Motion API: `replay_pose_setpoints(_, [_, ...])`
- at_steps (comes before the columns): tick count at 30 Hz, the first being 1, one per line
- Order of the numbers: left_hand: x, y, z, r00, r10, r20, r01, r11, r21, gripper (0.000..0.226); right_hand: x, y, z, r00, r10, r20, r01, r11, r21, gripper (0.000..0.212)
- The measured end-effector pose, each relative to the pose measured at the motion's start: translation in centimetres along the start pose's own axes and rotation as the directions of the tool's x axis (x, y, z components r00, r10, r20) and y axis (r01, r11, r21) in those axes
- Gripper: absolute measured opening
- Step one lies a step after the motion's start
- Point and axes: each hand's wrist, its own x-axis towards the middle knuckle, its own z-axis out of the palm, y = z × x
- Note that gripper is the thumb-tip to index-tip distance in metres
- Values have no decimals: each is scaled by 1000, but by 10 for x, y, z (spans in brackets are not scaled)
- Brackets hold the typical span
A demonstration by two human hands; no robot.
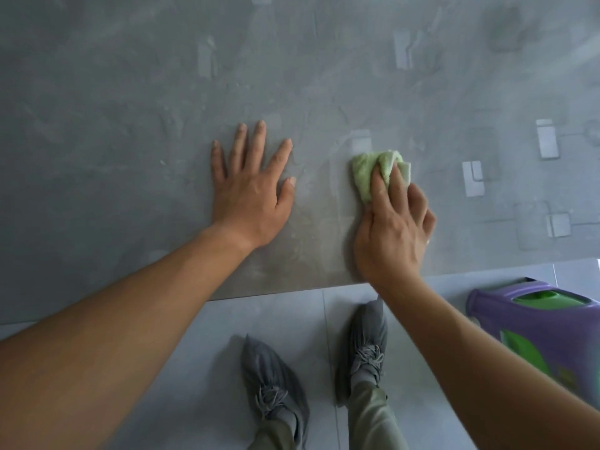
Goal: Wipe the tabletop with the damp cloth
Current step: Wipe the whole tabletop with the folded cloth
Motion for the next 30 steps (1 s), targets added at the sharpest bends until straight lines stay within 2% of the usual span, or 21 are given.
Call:
replay_pose_setpoints(5, [1,-1,-1,1000,3,-2,-3,1000,-17,56,-45,-35,17,993,-97,72,100,995,-31,66])
replay_pose_setpoints(8, [0,-3,-1,1000,15,11,-15,1000,-14,56,-14,-26,14,979,-196,59,200,977,-69,65])
replay_pose_setpoints(12, [3,-4,-5,1000,-4,13,4,999,-45,53,31,-18,7,998,-46,34,47,998,-31,62])
replay_pose_setpoints(13, [4,-4,-6,1000,-12,2,12,999,-43,52,23,-22,8,998,-56,16,57,998,-26,62])
replay_pose_setpoints(15, [7,-4,-11,999,-12,-30,11,1000,-14,52,-8,-25,11,979,-204,12,205,978,-36,64])
replay_pose_setpoints(17, [13,-6,-16,999,-5,-54,6,1000,14,51,-29,-16,13,927,-374,40,375,927,-14,61])
replay_pose_setpoints(19, [24,-11,-20,999,-5,-41,7,999,42,52,-9,-4,10,894,-445,49,446,895,-8,60])
replay_pose_setpoints(21, [35,-17,-20,999,-22,45,20,998,58,59,33,-2,7,929,-369,26,370,927,-60,61])
replay_pose_setpoints(23, [42,-23,-17,993,-30,114,22,997,70,66,75,-6,2,977,-214,3,214,975,-55,61])
replay_pose_setpoints(25, [43,-27,-18,994,-16,111,8,997,71,68,87,-16,2,991,-137,-6,137,990,-27,62])
replay_pose_setpoints(27, [44,-29,-22,997,-4,77,-1,998,64,68,66,-23,4,972,-233,4,233,972,-32,62])
replay_pose_setpoints(30, [47,-33,-27,998,4,64,-9,997,83,63,34,-14,7,900,-432,62,433,901,-22,56])
